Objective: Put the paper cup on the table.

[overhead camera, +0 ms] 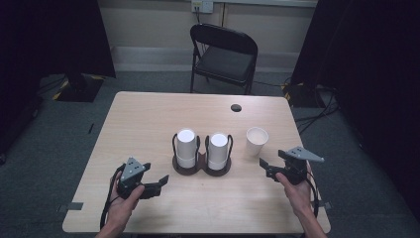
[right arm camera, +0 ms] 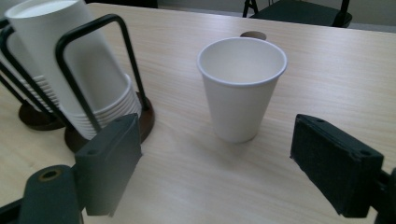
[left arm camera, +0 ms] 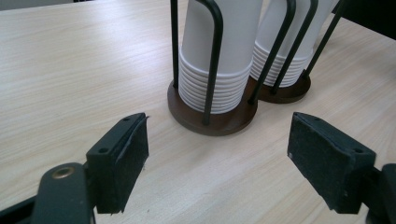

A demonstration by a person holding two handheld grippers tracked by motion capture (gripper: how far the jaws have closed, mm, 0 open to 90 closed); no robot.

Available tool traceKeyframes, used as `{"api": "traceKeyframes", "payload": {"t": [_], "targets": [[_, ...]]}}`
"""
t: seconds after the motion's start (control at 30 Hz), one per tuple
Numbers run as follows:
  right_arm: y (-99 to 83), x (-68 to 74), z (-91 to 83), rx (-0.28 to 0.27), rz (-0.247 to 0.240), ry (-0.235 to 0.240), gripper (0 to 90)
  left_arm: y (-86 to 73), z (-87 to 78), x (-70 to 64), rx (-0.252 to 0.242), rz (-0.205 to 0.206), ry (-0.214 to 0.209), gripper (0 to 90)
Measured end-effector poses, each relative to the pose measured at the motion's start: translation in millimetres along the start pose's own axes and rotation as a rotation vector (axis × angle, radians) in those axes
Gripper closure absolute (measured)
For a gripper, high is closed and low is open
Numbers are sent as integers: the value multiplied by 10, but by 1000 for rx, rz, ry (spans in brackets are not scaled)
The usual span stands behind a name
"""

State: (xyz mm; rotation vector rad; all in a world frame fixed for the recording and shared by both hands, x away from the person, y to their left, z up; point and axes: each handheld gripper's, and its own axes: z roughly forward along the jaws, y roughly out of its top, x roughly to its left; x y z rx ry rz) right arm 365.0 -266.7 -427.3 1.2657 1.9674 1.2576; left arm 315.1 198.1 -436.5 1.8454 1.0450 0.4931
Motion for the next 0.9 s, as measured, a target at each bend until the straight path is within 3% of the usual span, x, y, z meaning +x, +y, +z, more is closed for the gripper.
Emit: {"api": "traceKeyframes", "payload": {"t": [0.3, 0.47, 0.67, 0.9], "targets": [[-69, 283, -143, 13, -37, 34, 146, 0, -8, -93, 8, 25, -12, 203], [-133, 508, -224, 2, -32, 75, 146, -9, 3, -84, 15, 17, -8, 203], [-282, 672, -251, 13, -27, 94, 146, -39, 17, -63, 20, 0, 5, 203], [-315, 720, -243, 13, -16, 105, 146, -65, 41, -86, 29, -5, 2, 214]]}}
